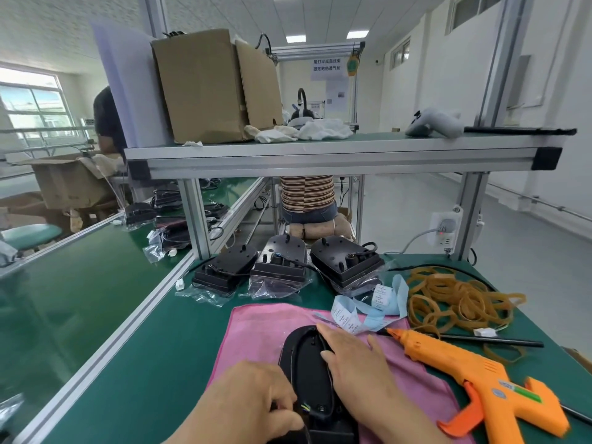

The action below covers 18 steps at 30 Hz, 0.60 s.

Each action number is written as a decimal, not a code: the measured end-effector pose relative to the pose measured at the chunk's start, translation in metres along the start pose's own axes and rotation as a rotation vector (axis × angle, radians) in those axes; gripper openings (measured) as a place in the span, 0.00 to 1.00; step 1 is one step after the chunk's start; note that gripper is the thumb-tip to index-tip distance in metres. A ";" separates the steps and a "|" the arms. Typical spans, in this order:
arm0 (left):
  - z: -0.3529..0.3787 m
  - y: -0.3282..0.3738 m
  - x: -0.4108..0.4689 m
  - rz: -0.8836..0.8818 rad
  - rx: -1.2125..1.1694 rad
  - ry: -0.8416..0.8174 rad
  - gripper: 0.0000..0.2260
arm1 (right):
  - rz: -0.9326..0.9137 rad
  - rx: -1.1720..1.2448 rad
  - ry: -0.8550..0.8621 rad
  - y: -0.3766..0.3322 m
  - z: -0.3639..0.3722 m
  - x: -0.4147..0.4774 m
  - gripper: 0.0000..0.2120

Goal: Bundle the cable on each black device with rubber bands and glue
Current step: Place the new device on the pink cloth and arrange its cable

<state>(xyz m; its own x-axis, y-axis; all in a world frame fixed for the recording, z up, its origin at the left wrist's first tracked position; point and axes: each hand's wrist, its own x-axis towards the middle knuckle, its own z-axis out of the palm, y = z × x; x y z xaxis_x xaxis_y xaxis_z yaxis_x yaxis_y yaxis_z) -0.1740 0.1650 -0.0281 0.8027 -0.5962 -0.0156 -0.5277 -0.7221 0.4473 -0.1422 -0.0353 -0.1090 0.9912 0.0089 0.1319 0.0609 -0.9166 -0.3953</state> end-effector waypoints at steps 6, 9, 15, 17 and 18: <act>0.009 -0.009 0.002 -0.034 -0.120 0.052 0.13 | 0.017 0.020 0.006 -0.003 -0.002 -0.001 0.24; 0.018 -0.010 0.005 -0.086 -0.154 0.080 0.18 | 0.017 0.027 0.015 -0.005 -0.004 -0.003 0.23; 0.014 -0.014 0.000 -0.117 -0.239 0.046 0.15 | 0.018 0.045 0.017 -0.005 -0.007 -0.005 0.22; 0.012 -0.016 0.000 -0.143 -0.233 0.045 0.06 | 0.018 0.043 0.017 -0.005 -0.007 -0.006 0.23; 0.012 -0.018 0.002 -0.156 -0.220 0.050 0.04 | 0.019 0.039 0.013 -0.006 -0.006 -0.005 0.23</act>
<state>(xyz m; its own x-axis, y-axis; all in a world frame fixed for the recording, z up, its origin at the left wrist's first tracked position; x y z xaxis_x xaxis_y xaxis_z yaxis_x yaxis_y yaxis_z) -0.1668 0.1725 -0.0472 0.8853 -0.4615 -0.0575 -0.3278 -0.7070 0.6266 -0.1487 -0.0327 -0.1019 0.9906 -0.0136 0.1360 0.0471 -0.9003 -0.4328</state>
